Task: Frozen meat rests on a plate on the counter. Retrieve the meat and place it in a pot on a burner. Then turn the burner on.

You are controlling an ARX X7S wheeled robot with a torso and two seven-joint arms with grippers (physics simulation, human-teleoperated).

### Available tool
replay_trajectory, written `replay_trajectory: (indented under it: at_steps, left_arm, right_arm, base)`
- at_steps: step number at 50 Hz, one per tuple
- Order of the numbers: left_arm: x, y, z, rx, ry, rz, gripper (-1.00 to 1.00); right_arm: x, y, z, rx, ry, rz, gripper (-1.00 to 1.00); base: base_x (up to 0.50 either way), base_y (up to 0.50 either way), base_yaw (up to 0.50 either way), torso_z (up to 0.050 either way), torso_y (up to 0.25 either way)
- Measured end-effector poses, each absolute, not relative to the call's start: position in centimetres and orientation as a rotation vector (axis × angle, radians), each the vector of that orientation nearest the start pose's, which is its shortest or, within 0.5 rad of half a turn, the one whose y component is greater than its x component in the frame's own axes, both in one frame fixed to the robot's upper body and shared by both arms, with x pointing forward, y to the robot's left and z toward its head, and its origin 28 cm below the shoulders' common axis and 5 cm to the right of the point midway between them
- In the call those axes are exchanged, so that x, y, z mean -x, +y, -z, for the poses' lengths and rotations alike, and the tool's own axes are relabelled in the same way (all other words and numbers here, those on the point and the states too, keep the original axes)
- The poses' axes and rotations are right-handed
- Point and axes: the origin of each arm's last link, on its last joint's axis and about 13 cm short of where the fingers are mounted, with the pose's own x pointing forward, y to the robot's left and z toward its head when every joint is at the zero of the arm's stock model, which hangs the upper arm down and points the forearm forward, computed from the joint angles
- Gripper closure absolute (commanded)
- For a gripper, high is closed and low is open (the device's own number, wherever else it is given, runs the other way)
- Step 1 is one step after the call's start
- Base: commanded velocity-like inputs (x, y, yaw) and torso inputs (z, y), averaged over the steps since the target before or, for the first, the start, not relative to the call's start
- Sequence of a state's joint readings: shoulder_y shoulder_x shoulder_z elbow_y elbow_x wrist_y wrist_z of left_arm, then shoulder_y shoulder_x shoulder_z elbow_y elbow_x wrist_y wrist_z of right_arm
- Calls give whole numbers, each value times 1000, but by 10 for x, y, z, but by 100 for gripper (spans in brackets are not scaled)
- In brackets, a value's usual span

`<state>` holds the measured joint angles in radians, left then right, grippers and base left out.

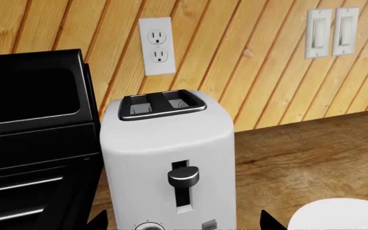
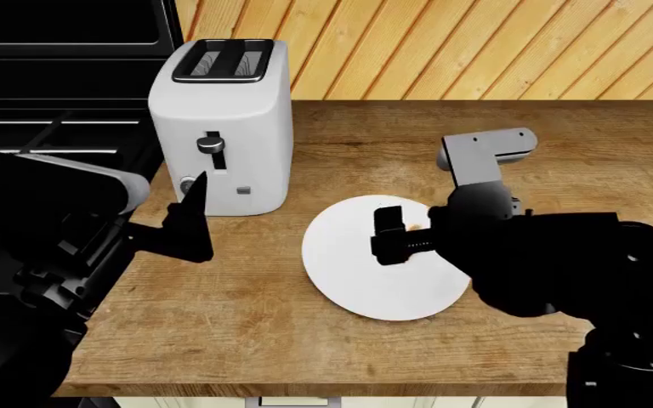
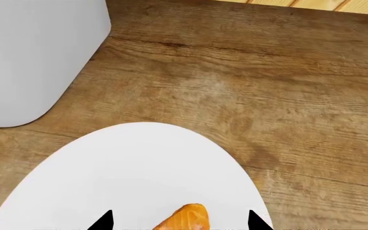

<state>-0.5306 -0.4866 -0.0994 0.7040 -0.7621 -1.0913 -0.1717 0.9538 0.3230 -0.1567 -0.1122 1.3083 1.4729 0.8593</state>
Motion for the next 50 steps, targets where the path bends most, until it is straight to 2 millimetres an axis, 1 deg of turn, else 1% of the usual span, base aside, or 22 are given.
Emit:
replay_trajectory:
  at_steps: [26, 50]
  left_arm:
    - [-231, 264, -211, -77, -73, 215, -100]
    - [-232, 264, -208, -75, -65, 214, -100]
  right_arm:
    - [-292, -91, -211, 69, 566, -179, -100]
    - [-295, -91, -203, 72, 592, -175, -100]
  base:
    - [0, 0, 0, 0, 0]
    - [0, 0, 0, 0, 0]
